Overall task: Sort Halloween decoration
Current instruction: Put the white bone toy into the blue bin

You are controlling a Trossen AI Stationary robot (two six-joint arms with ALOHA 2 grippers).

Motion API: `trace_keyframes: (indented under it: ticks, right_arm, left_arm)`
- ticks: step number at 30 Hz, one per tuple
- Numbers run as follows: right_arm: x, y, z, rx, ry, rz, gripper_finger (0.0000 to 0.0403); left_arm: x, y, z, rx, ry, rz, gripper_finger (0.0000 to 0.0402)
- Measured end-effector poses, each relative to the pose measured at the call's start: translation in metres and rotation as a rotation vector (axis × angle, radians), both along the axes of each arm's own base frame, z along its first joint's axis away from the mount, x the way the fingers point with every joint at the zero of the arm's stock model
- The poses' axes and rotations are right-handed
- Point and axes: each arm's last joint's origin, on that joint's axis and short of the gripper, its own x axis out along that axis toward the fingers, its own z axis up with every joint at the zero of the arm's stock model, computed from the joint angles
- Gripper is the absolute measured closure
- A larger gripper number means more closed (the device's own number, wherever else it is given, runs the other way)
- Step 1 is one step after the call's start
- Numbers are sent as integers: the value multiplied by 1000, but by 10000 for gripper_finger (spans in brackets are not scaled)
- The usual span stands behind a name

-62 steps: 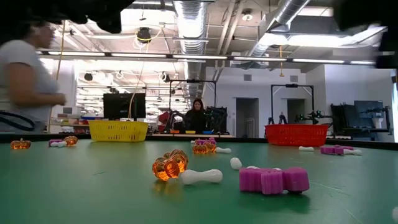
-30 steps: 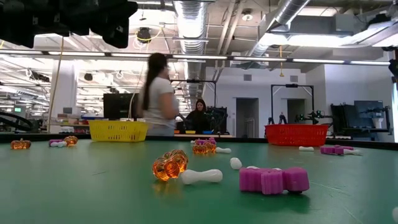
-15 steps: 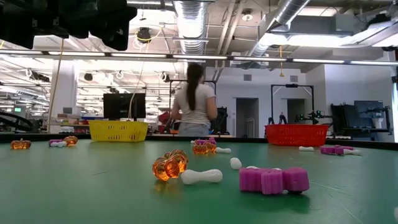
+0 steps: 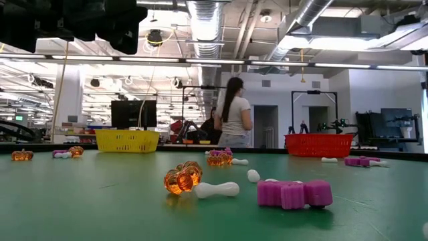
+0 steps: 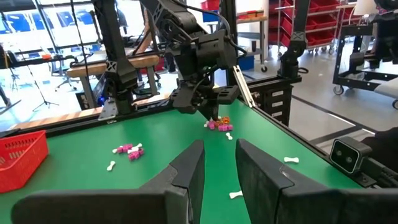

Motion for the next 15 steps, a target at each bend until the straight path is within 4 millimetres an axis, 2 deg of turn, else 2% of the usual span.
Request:
trace_keyframes:
  ticks: [6,15]
  right_arm:
    - [1,-4,6,-19,-54,5,338]
    - [-2,-16,24,-18,-88,28,341]
  left_arm:
    - [0,0,0,0,0,-1,320]
    - [0,0,0,-1,0,0,320]
